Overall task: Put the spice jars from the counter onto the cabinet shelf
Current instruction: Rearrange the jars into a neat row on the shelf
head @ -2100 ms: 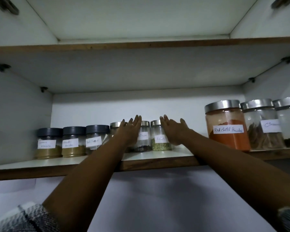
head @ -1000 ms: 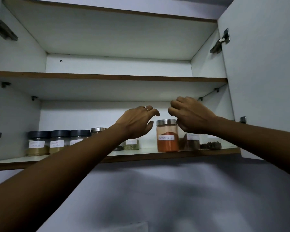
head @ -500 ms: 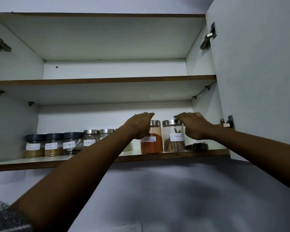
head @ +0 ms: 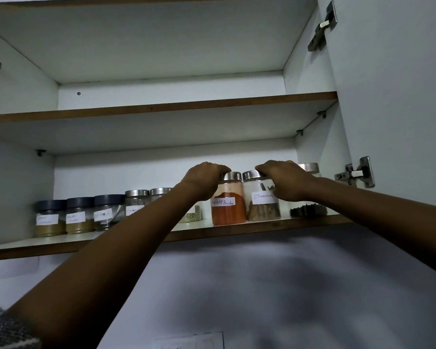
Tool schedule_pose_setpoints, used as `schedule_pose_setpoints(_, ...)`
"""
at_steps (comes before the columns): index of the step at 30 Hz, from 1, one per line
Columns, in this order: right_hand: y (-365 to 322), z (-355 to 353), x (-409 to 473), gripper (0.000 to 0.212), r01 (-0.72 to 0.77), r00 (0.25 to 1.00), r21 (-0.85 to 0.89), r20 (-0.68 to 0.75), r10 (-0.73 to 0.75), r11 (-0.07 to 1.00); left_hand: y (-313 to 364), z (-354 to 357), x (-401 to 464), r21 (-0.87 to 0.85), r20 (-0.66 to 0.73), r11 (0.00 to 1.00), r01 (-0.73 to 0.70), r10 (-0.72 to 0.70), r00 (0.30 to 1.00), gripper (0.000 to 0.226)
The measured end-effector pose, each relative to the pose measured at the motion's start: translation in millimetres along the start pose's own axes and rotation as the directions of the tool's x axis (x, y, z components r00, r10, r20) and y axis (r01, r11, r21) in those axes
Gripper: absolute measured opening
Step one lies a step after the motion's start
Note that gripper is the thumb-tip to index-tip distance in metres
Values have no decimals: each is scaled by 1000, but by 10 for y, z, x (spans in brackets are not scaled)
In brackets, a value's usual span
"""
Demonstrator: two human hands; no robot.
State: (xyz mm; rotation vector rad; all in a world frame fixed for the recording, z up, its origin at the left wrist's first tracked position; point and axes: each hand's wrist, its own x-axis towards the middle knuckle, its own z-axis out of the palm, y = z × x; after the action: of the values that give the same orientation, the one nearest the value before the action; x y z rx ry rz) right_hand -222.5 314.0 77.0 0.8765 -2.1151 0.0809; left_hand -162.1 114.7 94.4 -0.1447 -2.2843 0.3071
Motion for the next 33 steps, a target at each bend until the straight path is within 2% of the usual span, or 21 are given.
schedule_pose_setpoints(5, -84, 97, 111, 47, -10, 1000, 0, 7, 10, 1000, -130, 136, 64, -5, -34, 1000, 12, -12, 999, 43)
schedule_pose_setpoints(9, -146, 233, 234, 55, -10, 1000, 11, -18, 10, 1000, -246, 285, 141, 16, -67, 1000, 26, -25, 997, 39)
schedule_pose_setpoints(23, -200, 832, 737, 56, -26, 999, -24, -33, 26, 999, -626, 851, 446, -176, -96, 978, 107, -125, 987, 33)
schedule_pose_setpoints(33, -136, 1199, 1110, 46, -44, 999, -28, 22, 45, 999, -849, 1142, 708, -95, 17, 986, 134, -133, 991, 37)
